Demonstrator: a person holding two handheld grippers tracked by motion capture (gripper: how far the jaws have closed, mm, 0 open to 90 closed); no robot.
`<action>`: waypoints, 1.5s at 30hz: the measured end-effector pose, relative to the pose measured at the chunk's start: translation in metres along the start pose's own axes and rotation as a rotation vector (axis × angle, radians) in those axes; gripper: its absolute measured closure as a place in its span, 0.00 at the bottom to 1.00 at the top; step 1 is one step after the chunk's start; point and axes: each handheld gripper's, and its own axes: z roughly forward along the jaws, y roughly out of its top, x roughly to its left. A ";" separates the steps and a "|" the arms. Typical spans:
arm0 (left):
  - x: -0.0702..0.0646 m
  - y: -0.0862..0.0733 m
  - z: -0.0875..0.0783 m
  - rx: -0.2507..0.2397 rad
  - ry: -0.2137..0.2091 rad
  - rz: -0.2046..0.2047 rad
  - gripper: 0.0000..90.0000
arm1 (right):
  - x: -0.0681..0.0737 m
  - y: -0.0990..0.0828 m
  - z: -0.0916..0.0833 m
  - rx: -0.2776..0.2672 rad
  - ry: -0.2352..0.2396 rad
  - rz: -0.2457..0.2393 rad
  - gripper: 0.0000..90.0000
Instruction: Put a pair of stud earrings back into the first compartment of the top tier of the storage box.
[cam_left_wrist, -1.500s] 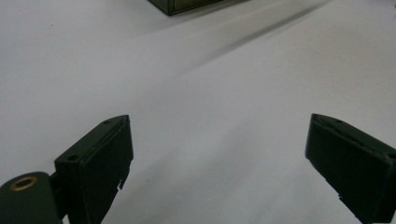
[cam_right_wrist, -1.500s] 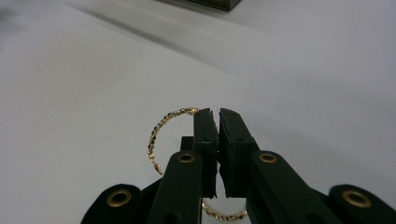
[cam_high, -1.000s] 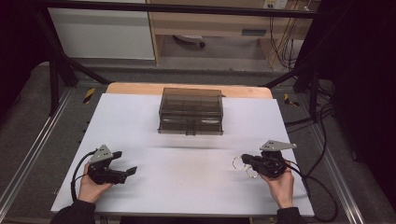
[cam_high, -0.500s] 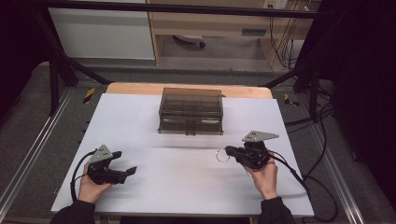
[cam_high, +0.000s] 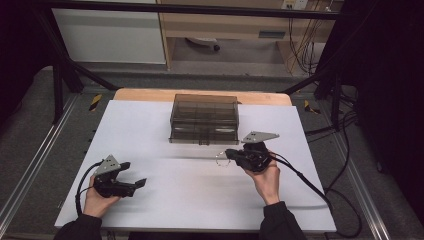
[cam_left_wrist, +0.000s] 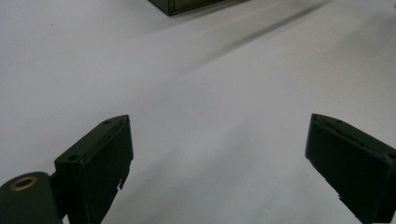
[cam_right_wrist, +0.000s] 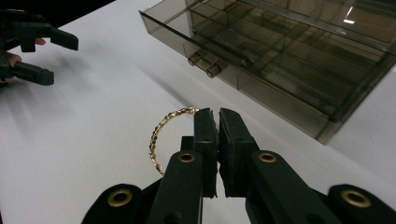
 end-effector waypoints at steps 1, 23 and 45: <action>0.000 0.000 0.000 0.000 -0.001 0.000 0.08 | 0.002 0.005 0.004 -0.005 0.003 -0.002 0.96; 0.000 0.000 0.000 0.000 -0.003 0.001 0.08 | 0.019 0.057 0.055 -0.020 0.007 -0.016 0.96; 0.001 0.000 0.000 -0.003 -0.007 0.001 0.08 | 0.015 0.086 0.105 -0.026 -0.032 0.008 0.97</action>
